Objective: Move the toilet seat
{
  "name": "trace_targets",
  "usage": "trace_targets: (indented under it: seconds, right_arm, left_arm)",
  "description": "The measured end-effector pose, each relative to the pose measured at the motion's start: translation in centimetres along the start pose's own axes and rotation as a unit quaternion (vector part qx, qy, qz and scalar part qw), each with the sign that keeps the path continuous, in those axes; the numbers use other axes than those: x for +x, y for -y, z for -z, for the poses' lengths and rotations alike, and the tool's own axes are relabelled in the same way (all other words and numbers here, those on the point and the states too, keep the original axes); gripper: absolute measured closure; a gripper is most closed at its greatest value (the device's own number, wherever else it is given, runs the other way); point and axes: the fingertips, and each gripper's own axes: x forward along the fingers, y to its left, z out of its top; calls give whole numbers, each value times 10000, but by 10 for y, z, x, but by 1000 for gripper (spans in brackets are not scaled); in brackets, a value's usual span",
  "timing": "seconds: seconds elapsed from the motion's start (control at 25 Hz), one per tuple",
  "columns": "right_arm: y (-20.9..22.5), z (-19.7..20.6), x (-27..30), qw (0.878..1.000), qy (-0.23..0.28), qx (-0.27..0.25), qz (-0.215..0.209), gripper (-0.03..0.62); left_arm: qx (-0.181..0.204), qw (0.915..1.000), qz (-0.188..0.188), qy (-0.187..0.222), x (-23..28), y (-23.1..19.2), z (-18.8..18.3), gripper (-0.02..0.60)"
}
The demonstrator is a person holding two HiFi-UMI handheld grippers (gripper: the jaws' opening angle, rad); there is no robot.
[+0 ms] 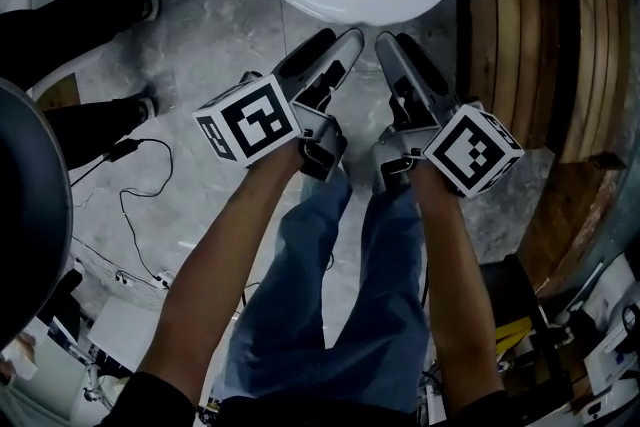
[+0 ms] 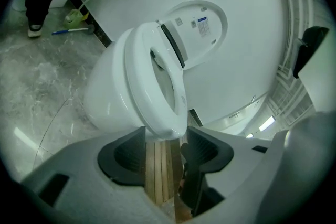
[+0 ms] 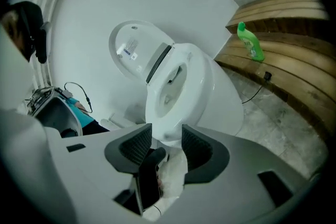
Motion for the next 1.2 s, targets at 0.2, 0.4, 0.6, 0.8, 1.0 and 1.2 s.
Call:
trace_targets:
  seconds: [0.2,0.4,0.6,0.8,1.0,1.2]
  right_arm:
    - [12,-4,14,9992,92,299,-262,378]
    - [25,-5,22,9971,133,664,-341,362]
    - [36,-3,24,9934,164,1084,-327,362]
    - [39,-3,21,9882,214,1484,-314,376]
    - [46,0,18,9876,141,1563,30,441]
    - [40,-2,15,9851,122,1706,161,444]
  left_arm:
    - [-286,9992,210,164,11,-9,-1,327]
    - [-590,9968,415,337,16,-10,-3,325]
    - [-995,9915,614,575,14,-13,-4,325]
    - [-968,9925,526,530,15,-17,-2,326]
    - [-1098,9920,404,467,15,-22,0,326]
    - [-1171,9915,435,359,15,-20,-2,325]
